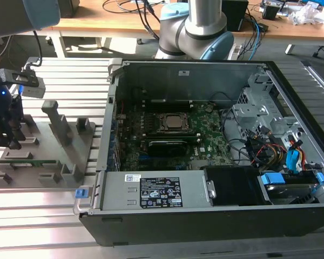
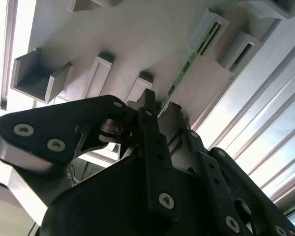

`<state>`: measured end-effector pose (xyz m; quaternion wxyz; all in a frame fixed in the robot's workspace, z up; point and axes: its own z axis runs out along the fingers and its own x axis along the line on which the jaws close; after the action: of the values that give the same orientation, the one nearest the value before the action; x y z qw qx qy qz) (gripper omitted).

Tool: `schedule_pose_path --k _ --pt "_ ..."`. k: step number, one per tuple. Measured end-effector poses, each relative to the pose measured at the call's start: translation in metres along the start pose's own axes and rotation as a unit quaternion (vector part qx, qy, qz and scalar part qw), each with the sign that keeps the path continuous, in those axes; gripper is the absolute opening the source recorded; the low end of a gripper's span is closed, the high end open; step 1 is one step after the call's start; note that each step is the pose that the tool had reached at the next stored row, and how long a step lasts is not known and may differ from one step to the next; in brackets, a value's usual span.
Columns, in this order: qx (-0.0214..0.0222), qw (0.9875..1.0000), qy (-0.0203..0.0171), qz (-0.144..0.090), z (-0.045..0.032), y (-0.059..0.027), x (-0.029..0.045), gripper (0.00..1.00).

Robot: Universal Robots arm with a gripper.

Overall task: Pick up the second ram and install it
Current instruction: 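Pick up the second ram and move it above second insertion slot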

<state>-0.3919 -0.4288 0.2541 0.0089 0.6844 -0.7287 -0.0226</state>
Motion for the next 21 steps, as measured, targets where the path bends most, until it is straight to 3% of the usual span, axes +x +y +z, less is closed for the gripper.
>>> schedule_pose_path --k 3,5,7,10,18,21 --pt "0.0000 1.0000 0.0000 0.000 0.0041 -0.0008 0.0128 0.30" --pt "0.0000 1.0000 0.0003 0.000 0.0101 -0.0025 0.0170 0.30" --pt "0.0000 1.0000 0.0010 0.000 0.0129 -0.0059 0.0171 0.30" --pt "0.0003 1.0000 0.0055 0.000 0.0240 -0.0139 0.0178 0.30" --pt "0.0003 1.0000 0.0063 -0.004 0.0506 -0.0149 0.0146 0.30" --pt "0.0003 1.0000 0.0063 -0.004 0.0528 -0.0150 0.0152 0.30"
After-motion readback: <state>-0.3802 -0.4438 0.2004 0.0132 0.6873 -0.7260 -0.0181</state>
